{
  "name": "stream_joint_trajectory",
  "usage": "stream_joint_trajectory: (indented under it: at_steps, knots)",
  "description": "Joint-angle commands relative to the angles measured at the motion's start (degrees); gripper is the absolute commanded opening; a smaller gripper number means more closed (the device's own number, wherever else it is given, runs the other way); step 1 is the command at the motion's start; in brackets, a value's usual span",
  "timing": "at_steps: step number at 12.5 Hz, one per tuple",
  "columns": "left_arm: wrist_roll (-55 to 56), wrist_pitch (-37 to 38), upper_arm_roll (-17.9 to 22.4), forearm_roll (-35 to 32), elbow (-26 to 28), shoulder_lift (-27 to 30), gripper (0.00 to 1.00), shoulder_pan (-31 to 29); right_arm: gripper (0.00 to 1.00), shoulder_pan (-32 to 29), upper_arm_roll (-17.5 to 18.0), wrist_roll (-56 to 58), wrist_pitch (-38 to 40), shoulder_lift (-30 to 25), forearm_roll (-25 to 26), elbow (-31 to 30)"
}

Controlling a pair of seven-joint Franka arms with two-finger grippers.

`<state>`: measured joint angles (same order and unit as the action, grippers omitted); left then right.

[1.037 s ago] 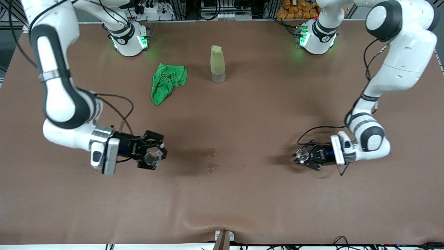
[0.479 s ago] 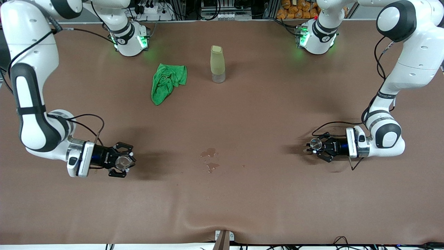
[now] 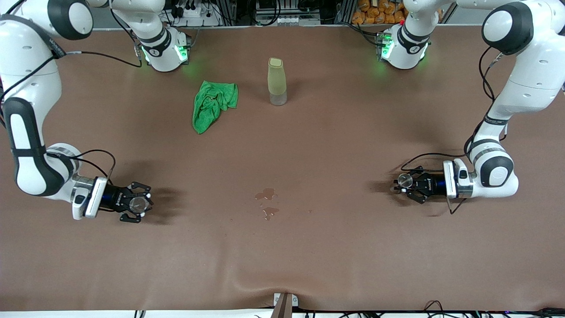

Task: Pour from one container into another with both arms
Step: 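Lower the beaker and jigger onto the table and open both grippers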

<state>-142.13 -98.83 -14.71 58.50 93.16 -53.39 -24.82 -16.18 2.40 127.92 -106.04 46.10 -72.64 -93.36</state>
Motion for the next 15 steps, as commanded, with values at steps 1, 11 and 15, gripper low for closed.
stream_joint_trajectory:
  at_steps: [1, 11, 15]
  knots:
    - [-1.39, 1.19, -0.50, -2.51, 0.09, -0.31, 0.00, -1.98, 0.00, -3.94, 1.11, 6.44, 0.92, 6.70, 1.45, 5.79]
    - [-1.39, 6.20, 0.20, -3.04, 0.09, -0.57, 0.00, -3.74, 0.07, -10.19, 0.94, 13.24, 0.65, 16.48, 1.10, 12.15]
    - [-1.48, 6.28, 0.38, -3.21, 0.18, -0.75, 0.08, -4.35, 1.00, -10.28, 1.03, 12.62, 0.74, 16.39, 0.83, 12.06]
